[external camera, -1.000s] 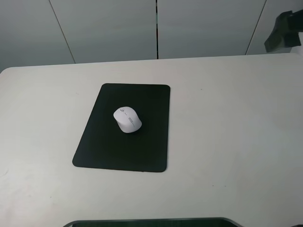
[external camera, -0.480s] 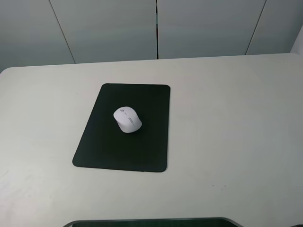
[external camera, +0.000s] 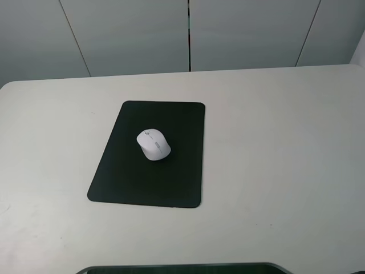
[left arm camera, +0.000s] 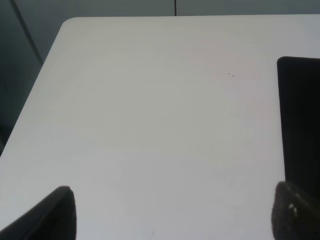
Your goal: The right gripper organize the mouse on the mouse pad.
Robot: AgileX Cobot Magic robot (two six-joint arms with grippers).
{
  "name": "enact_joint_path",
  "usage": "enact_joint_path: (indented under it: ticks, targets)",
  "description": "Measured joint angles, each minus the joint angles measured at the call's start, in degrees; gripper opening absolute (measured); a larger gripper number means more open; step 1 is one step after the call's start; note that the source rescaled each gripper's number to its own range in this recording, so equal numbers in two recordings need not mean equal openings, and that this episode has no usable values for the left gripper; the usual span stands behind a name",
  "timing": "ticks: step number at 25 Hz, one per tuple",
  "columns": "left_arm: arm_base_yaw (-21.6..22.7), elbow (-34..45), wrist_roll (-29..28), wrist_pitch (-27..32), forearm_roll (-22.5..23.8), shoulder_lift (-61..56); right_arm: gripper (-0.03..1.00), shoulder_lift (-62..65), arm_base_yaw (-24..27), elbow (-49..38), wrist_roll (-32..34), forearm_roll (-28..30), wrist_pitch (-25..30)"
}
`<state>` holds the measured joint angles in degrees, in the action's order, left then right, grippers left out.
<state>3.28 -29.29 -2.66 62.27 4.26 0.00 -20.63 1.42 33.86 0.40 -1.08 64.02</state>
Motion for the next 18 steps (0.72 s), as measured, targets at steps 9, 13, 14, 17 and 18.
enact_joint_path:
  ticks: [9,13,14,17,18]
  targets:
    - [0.0,0.0,0.0,0.0,0.0,0.0,1.00,14.7,0.0,-3.3,0.5,0.5,1.3]
    - [0.0,0.0,0.0,0.0,0.0,0.0,1.00,19.7,0.0,-4.4,0.5,1.4,-0.5]
    - [0.0,0.0,0.0,0.0,0.0,0.0,1.00,20.2,0.0,-4.5,0.5,1.4,-0.6]
    - [0.0,0.0,0.0,0.0,0.0,0.0,1.00,20.5,0.0,-4.5,0.5,1.4,-0.8]
    - [0.0,0.0,0.0,0.0,0.0,0.0,1.00,20.6,0.0,-4.5,0.5,1.4,-0.8]
